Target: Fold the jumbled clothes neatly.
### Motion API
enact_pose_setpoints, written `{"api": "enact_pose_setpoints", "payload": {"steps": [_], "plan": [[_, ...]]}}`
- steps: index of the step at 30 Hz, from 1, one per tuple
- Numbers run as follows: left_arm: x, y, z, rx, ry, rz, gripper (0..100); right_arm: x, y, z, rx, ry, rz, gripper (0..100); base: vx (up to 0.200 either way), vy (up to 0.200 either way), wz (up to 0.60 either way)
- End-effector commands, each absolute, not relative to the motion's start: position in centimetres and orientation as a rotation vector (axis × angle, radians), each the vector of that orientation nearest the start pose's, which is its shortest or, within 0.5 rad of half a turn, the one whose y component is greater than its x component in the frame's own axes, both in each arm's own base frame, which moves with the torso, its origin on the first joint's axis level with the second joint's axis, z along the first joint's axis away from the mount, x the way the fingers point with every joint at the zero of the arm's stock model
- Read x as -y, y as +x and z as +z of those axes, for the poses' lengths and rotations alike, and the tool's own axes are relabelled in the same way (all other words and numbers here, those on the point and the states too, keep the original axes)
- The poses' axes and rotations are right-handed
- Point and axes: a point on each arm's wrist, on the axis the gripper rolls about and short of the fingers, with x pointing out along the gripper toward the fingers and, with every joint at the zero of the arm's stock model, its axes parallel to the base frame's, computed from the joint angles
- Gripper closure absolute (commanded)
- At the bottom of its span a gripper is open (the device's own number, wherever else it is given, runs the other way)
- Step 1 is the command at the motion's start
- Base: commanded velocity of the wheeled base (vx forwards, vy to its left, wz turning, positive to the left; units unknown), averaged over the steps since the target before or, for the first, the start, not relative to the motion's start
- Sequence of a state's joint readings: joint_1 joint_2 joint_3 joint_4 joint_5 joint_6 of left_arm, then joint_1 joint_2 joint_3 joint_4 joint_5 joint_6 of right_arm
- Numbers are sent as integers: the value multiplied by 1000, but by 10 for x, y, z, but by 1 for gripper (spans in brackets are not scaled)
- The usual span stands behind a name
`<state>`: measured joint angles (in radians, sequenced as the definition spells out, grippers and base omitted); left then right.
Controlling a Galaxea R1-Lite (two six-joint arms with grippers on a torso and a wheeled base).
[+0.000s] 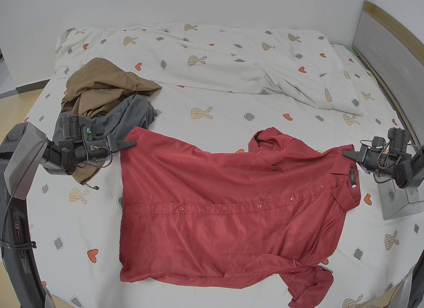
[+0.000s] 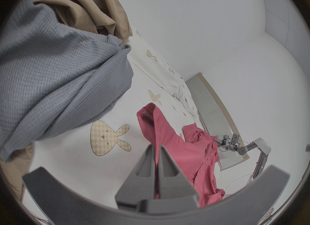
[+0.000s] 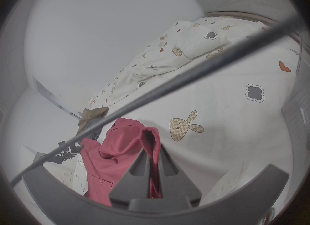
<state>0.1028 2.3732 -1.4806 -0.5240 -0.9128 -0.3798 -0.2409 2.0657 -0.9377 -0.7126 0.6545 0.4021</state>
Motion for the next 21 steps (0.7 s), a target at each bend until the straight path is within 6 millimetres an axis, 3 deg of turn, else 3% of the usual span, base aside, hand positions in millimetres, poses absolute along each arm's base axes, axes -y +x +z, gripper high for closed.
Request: {"api": "enact_pose_setpoints", "payload": {"steps": [1, 5, 9, 10, 11, 21], "plan": [[-32, 473, 91, -468, -542, -731, 100, 79, 370, 105, -435, 574, 326, 100, 0, 0, 0], [-40, 480, 89, -459, -555, -717, 100, 81, 376, 105, -427, 577, 327, 100, 0, 0, 0], [-41, 481, 77, -495, -576, -705, 100, 79, 380, 92, -459, 589, 325, 100, 0, 0, 0], [-41, 481, 76, -502, -579, -705, 0, 78, 380, 91, -461, 590, 326, 100, 0, 0, 0], [-41, 481, 75, -513, -585, -701, 0, 78, 381, 90, -463, 590, 326, 0, 0, 0, 0], [-51, 470, 80, -513, -585, -678, 0, 85, 378, 97, -430, 575, 308, 0, 0, 0, 0]]}}
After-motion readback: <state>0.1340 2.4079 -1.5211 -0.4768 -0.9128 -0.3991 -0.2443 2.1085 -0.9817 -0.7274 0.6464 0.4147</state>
